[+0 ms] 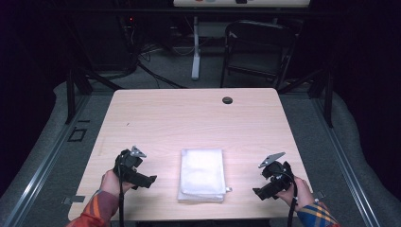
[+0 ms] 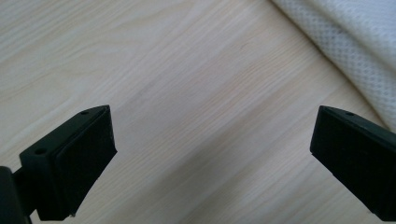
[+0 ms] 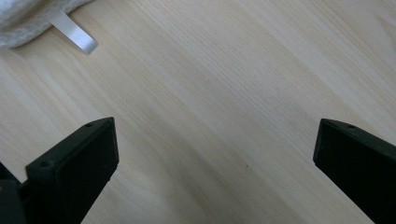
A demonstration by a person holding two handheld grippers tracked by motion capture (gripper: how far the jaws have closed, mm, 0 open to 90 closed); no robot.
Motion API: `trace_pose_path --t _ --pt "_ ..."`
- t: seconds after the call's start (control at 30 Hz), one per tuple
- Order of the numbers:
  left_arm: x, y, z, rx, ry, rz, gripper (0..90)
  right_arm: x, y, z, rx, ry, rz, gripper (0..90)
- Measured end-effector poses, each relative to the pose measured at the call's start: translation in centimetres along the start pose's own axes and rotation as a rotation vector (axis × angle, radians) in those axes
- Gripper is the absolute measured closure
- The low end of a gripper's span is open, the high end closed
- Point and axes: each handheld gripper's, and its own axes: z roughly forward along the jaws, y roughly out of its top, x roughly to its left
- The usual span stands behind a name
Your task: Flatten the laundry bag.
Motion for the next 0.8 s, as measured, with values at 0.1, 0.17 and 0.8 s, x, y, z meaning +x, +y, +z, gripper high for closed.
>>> trace_pose_path --t 0.1,0.17,0.8 --pt "-0.5 0.3 0.0 -0.013 -0.011 0.017 0.0 -0.1 -0.2 -0.1 -0.002 -0.004 0.018 0.0" --pt "-1.0 0.5 -0.1 -0.015 -0.048 0.029 0.1 -0.1 -0.1 -0.2 -0.007 -0.015 0.019 0.0" --pt "-4.3 2.1 0.6 -0.08 -0.152 0.138 0.1 0.0 0.3 0.5 0.001 0.119 0.045 0.0"
